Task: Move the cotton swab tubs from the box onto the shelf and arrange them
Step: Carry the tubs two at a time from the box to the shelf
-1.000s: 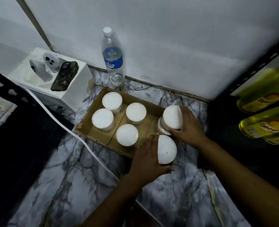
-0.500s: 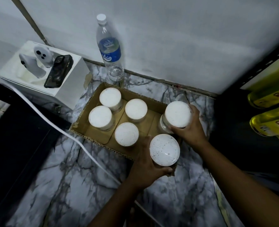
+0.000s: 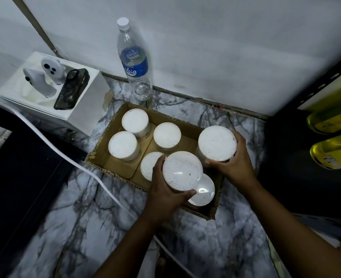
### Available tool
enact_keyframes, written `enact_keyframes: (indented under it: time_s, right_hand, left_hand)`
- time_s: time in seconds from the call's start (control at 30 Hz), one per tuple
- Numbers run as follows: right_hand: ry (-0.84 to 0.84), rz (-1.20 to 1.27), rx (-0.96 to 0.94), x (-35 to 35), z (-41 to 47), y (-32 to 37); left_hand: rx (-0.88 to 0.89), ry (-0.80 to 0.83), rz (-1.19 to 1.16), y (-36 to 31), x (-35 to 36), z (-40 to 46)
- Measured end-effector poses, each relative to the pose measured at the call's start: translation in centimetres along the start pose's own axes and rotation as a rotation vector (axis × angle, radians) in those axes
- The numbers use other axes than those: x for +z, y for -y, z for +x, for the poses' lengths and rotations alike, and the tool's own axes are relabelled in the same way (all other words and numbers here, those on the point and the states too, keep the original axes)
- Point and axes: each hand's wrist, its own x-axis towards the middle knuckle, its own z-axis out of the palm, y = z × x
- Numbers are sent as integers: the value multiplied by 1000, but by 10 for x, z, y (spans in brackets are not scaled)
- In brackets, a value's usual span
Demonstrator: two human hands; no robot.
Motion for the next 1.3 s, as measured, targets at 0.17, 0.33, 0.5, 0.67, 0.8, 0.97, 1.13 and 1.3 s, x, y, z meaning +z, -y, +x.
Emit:
enact_keyframes:
  time_s: [0.17, 0.33, 0.5, 0.67, 0.8, 0.97, 1.13, 1.3]
  right_hand:
    - [25, 28, -33, 3, -4, 3]
    - [57, 55, -9, 3, -10, 11]
    - [41, 52, -58, 4, -11, 16]
    - [22, 132, -63, 1, -11, 18]
    - [40, 187, -64, -3, -13, 22]
    - [70, 193, -42, -2, -18, 31]
    - [101, 175, -24, 1, -21, 38]
    - [109, 194, -71, 8, -23, 53]
  left_hand:
    - [41, -54, -33, -4, -13, 9]
    - [55, -42, -107, -11, -19, 17]
    - [47, -12, -162, -24, -21, 22]
    - [34, 85, -237, -35, -18, 25]
    - [38, 130, -226, -38, -22, 25]
    - [48, 76, -201, -39, -31, 31]
    - [102, -63, -154, -38, -38, 29]
    - [133, -112, -188, -42, -45, 25]
